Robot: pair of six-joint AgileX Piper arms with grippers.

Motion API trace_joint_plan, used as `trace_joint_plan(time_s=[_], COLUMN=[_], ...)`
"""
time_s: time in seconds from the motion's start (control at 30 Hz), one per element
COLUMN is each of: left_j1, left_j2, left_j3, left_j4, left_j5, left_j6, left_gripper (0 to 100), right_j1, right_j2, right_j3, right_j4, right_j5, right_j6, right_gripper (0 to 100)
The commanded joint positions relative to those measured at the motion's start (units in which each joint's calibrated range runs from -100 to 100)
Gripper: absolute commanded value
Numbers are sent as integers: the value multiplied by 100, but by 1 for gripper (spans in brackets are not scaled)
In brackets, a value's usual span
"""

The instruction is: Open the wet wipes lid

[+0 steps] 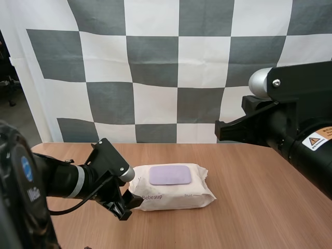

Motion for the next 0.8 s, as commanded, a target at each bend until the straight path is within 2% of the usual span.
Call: trace_joint_plan(time_s=[0.0,0.23,0.37,0.5,0.77], left_j1=[-144,-856,-1112,-1213,-1219], left_j2=[27,37,112,417,1128], left_j3=[-1,26,26,26,-60], left_j4=[-6,-306,-491,-553,-927], left_j5=[-200,-1632,-2441,-2542,-2672], left_j6=[82,82,82,82,82], left_gripper=[100,100,100,100,100], right_j1=[-4,-4,-4,-4,-4], right_j2=[6,6,6,6,6], right_j3=[0,0,0,0,0], right_j4=[5,-6,-6,-6,-6], right_j5=[1,1,138,245,245], right_j6=[-1,-1,-1,-1,-1], right_gripper=[0,0,0,0,0])
